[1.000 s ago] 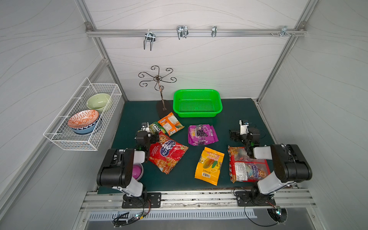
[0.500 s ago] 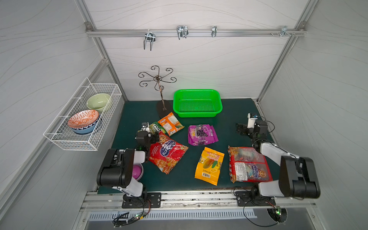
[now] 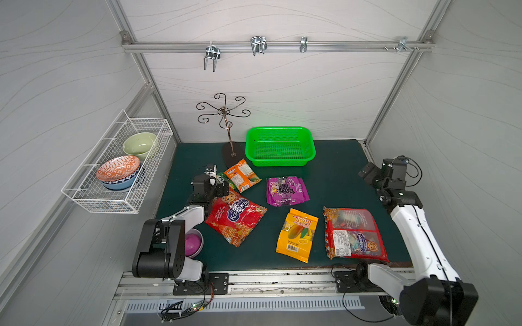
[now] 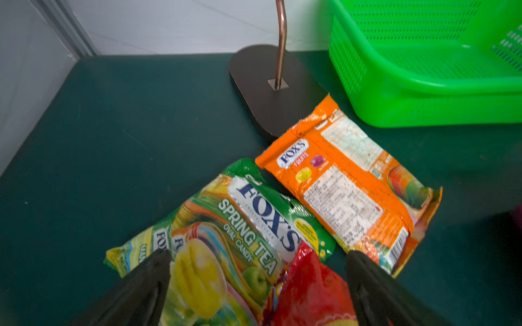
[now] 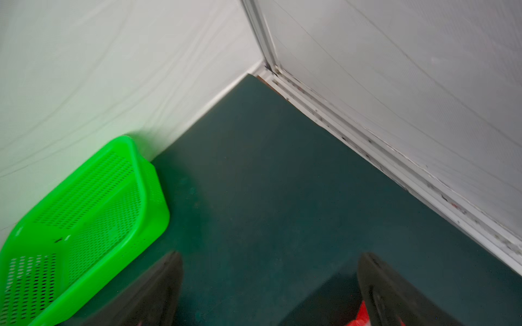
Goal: Put the candies in the basket
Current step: Move the basket to the center of the board.
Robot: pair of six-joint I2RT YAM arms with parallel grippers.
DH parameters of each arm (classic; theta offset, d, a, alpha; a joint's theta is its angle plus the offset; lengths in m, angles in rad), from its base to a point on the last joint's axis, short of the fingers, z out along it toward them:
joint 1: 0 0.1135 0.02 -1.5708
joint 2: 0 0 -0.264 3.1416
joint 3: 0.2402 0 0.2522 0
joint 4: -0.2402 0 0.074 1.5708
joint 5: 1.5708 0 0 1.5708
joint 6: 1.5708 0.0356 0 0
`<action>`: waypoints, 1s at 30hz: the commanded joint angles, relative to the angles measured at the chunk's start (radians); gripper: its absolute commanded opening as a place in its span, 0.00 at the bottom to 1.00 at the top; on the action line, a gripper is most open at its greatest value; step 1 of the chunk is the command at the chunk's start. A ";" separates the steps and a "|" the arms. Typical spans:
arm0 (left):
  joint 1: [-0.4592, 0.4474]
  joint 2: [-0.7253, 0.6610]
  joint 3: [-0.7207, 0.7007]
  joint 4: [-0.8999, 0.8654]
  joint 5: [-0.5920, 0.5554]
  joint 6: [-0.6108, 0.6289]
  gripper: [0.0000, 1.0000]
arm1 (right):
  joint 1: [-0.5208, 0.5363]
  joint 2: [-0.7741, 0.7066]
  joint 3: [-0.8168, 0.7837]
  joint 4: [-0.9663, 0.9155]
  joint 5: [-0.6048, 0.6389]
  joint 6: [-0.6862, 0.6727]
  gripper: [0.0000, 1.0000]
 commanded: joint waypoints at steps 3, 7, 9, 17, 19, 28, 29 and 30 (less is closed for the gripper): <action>0.012 -0.036 0.233 -0.405 0.122 0.124 0.99 | 0.068 0.114 0.048 -0.024 -0.120 0.018 0.99; 0.011 -0.060 0.389 -0.785 0.312 0.279 0.99 | 0.222 0.248 0.161 -0.005 -0.169 -0.092 0.99; 0.011 -0.089 0.426 -0.913 0.366 0.333 0.99 | 0.281 0.316 0.224 -0.012 -0.203 -0.121 0.99; 0.012 -0.129 0.563 -1.304 0.347 0.317 0.99 | 0.371 0.596 0.468 -0.044 -0.216 -0.106 0.99; 0.012 -0.152 0.556 -1.322 0.329 0.300 0.99 | 0.371 0.688 0.562 -0.109 -0.215 -0.070 0.99; 0.014 -0.188 0.516 -1.333 0.258 0.299 0.99 | 0.384 1.128 1.053 -0.402 -0.097 0.068 0.98; 0.013 -0.186 0.516 -1.343 0.271 0.308 0.99 | 0.380 1.178 1.124 -0.460 -0.069 0.085 0.98; 0.013 -0.186 0.516 -1.348 0.276 0.316 0.99 | 0.376 1.213 1.171 -0.497 -0.044 0.102 0.96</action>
